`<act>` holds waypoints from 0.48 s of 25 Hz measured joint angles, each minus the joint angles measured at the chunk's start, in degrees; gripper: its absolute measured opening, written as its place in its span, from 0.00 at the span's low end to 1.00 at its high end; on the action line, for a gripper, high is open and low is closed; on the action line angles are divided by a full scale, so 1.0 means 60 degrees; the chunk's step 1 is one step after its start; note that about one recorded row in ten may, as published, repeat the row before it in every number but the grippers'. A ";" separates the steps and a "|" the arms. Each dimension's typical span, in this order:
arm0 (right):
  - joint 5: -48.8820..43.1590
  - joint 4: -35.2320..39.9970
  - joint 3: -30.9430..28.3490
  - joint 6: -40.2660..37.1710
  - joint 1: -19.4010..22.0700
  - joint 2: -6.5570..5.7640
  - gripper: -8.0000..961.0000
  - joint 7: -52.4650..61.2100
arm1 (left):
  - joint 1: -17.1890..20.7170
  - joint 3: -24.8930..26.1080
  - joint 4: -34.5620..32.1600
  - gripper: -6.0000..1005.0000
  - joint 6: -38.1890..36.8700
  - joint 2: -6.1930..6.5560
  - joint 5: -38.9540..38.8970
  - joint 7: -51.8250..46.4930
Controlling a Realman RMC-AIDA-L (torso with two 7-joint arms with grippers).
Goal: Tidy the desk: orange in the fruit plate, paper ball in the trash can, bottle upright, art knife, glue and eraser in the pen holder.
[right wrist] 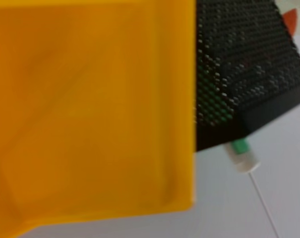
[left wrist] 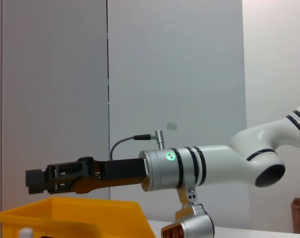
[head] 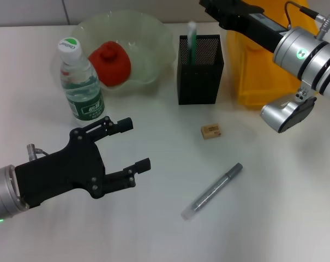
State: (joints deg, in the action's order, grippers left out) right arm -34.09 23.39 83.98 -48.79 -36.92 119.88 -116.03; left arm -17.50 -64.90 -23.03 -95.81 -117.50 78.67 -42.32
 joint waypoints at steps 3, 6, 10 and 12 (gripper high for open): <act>0.0029 -0.0060 0.0004 -0.0547 0.0102 0.0000 0.52 0.0001 | 0.0011 0.0016 0.0000 0.79 -0.0016 -0.0001 0.0000 0.0002; 0.0072 -0.0106 -0.0032 -0.1362 0.0279 0.0000 0.60 0.0129 | 0.0017 0.0021 0.0000 0.79 -0.0025 -0.0010 -0.0001 0.0004; 0.0507 -0.0163 -0.0112 -0.2526 0.0538 0.0000 0.61 0.0693 | 0.0017 0.0022 -0.0001 0.79 -0.0042 -0.0040 -0.0013 -0.0038; 0.1242 -0.0358 -0.0101 -0.3507 0.0678 0.0000 0.61 0.1387 | 0.0016 0.0022 -0.0001 0.79 -0.0049 -0.0070 -0.0013 -0.0060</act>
State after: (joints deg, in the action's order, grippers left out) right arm -26.64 21.24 83.38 -69.84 -32.86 119.88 -107.71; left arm -17.40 -64.77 -23.03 -96.10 -117.92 78.59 -42.68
